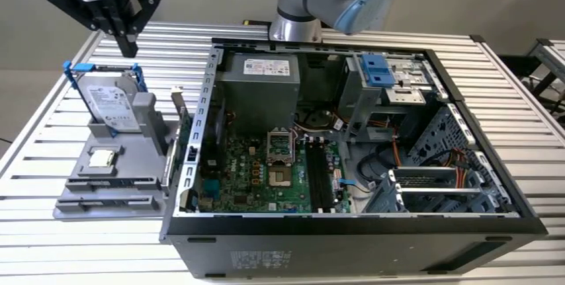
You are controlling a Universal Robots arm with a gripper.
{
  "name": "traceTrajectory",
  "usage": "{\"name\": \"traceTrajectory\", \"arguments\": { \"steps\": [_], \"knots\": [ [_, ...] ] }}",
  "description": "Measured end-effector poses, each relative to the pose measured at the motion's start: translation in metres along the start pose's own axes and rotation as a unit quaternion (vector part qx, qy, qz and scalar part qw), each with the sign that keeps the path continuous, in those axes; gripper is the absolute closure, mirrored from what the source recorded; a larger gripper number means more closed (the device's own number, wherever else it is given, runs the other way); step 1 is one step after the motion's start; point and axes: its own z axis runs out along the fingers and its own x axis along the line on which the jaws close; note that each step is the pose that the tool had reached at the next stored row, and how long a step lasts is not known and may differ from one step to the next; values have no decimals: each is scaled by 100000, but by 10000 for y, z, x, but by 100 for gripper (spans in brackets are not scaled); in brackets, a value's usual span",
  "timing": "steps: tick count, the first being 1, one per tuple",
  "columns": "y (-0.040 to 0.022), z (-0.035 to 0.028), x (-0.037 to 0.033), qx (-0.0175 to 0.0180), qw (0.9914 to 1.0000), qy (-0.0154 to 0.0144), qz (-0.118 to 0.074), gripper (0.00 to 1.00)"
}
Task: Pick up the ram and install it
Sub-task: 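Reach for the ram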
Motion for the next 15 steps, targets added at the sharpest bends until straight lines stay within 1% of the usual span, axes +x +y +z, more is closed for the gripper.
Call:
{"name": "traceTrajectory", "arguments": {
  "steps": [3,8,15],
  "knots": [
    [-2,-1,59,-2,100000,-1,-9,100],
    [-4,-3,137,-1,100000,0,-15,100],
    [-7,-6,297,-1,100000,1,-22,100]
  ]
}}
